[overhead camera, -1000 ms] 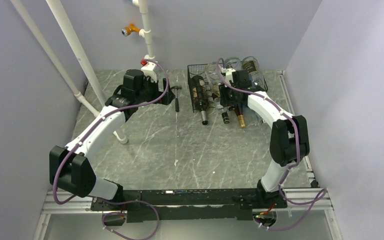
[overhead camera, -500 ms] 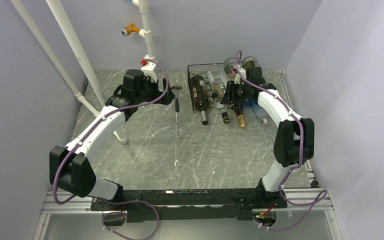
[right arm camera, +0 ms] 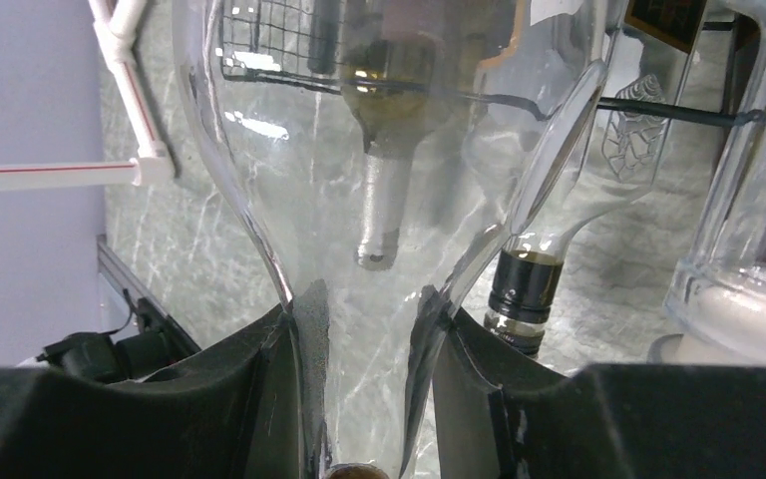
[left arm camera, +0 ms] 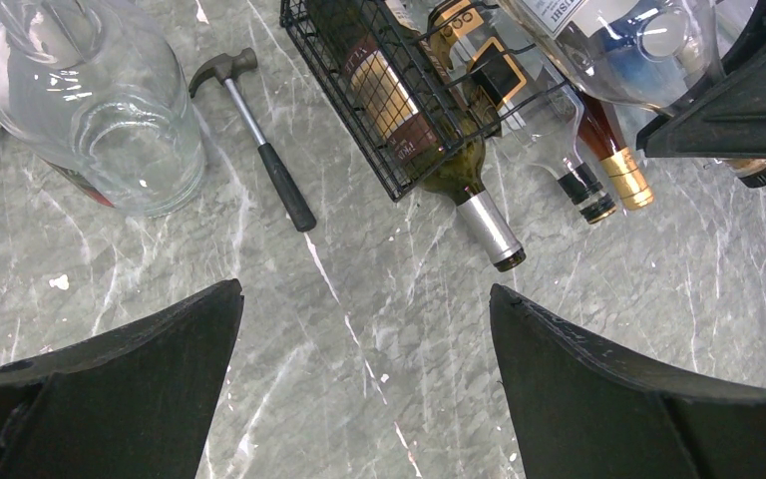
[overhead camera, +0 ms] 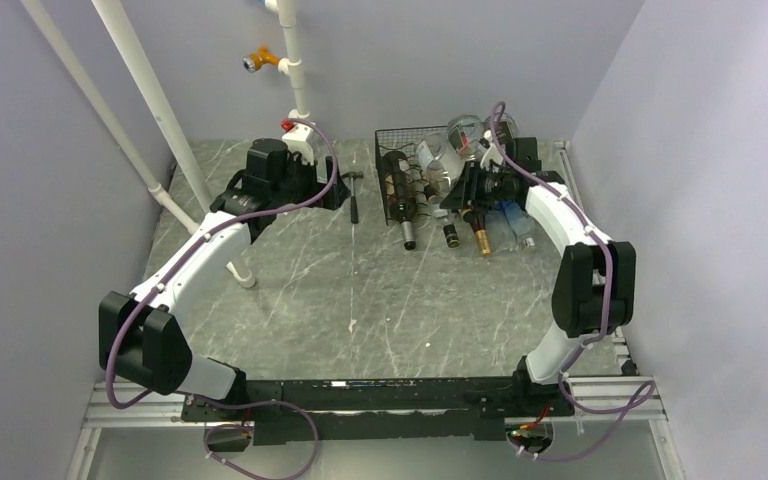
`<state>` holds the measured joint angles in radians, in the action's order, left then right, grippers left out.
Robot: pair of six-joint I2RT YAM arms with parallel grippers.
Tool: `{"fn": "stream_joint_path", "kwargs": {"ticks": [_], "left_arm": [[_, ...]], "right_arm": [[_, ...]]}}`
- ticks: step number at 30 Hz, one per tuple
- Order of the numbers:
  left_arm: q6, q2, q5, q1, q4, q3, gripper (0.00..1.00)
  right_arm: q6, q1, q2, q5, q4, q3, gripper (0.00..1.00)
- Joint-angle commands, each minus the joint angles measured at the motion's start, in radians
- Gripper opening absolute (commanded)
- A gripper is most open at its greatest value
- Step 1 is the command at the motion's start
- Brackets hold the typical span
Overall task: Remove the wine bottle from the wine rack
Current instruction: Pick up the wine bottle from the wine rack.
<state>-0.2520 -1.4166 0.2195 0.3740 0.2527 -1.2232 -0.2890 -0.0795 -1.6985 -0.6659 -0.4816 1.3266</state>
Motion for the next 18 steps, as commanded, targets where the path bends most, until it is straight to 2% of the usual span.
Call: {"fn": "stream_joint_path", "kwargs": {"ticks": [1,18], "left_arm": [[0.012,0.036,-0.001,-0.002,-0.029,-0.040,0.99],[0.010,0.035,0.003,-0.001,-0.030,-0.040,0.99]], "right_arm": [[-0.018,0.022,0.134,-0.139,0.277,0.041,0.00],[-0.044,0.032,0.162,-0.238,0.319,0.025,0.00]]}}
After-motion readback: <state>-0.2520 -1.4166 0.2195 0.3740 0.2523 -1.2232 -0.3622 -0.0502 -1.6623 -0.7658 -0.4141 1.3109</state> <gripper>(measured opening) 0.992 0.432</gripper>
